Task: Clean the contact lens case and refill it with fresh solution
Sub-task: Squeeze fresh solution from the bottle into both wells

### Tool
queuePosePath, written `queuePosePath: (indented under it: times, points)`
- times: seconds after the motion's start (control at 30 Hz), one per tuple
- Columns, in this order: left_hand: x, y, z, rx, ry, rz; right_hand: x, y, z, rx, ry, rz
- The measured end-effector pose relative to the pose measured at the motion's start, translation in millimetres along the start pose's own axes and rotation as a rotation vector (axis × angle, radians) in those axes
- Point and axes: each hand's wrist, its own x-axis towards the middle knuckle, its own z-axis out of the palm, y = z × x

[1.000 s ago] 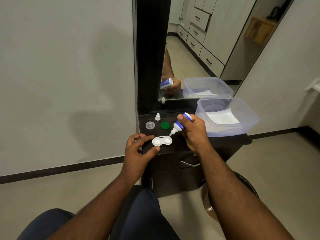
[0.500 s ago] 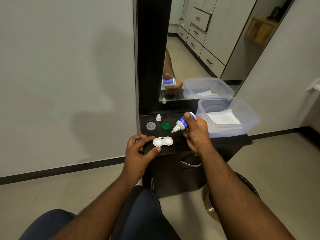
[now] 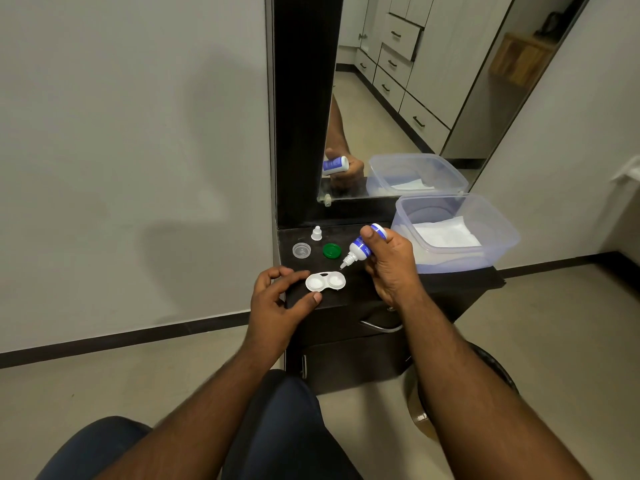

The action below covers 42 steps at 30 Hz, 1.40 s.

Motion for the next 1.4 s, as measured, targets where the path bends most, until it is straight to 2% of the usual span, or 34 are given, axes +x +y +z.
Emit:
queuePosePath:
  times: [1.1, 1.3, 1.4]
  points:
    - [-1.6, 4.4, -0.2, -0.014, -0.006, -0.011, -2.6, -2.5, -1.3, -0.023, -0.007, 0.004]
    - [-0.7, 9.6, -15.1, 0.009, -0.097, -0.004, 1.0, 0.1, -6.7, 0.066, -0.139, -0.058]
    - [6.7, 17.8, -21.9, 0.033, 0.031, 0.023, 4.2, 0.8, -7.0, 0.1, -0.188, -0.053]
